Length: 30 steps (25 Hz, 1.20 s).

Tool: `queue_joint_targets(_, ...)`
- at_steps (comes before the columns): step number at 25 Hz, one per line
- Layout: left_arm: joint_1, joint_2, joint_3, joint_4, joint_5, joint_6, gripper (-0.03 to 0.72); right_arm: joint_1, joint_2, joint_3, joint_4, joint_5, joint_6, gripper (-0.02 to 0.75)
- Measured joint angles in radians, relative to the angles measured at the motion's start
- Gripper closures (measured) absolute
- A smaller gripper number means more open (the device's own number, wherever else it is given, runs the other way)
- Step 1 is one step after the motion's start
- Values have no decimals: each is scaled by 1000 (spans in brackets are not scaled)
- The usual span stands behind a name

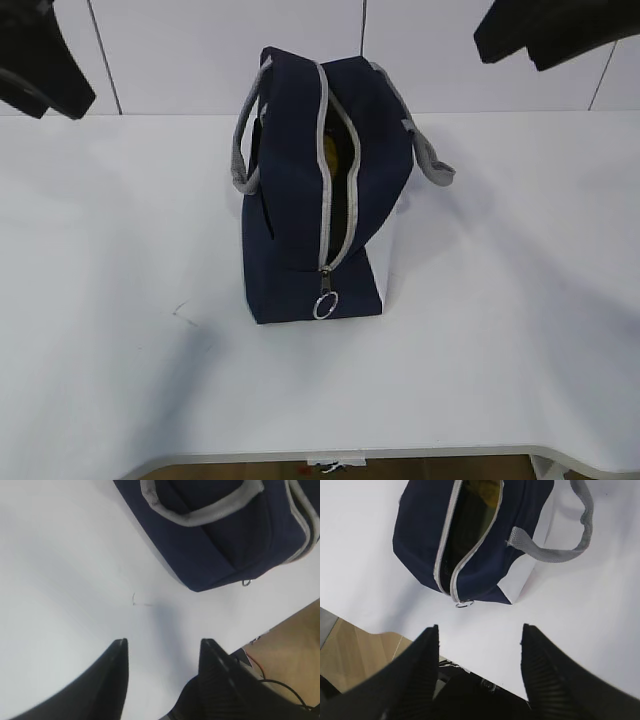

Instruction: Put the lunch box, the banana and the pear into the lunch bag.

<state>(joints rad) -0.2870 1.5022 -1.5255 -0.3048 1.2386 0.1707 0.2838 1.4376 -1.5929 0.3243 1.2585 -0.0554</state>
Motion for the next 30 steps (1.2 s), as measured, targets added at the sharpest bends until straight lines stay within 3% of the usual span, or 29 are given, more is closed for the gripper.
queue_joint_targets(6, 0, -87, 129, 7, 2, -2, 357, 0, -57, 131, -6, -54, -22, 310)
queue_joint_targets(17, 0, -106, 194, -59, 2, -2, 369, 12, -356, 699, 30, -608, -218, 325)
queue_joint_targets(23, 0, -108, 194, -61, 2, -2, 381, 198, -495, 924, 72, -896, -296, 391)
queue_joint_targets(30, 0, -108, 196, -62, 2, -2, 381, 438, -466, 1083, 100, -1248, -309, 398)
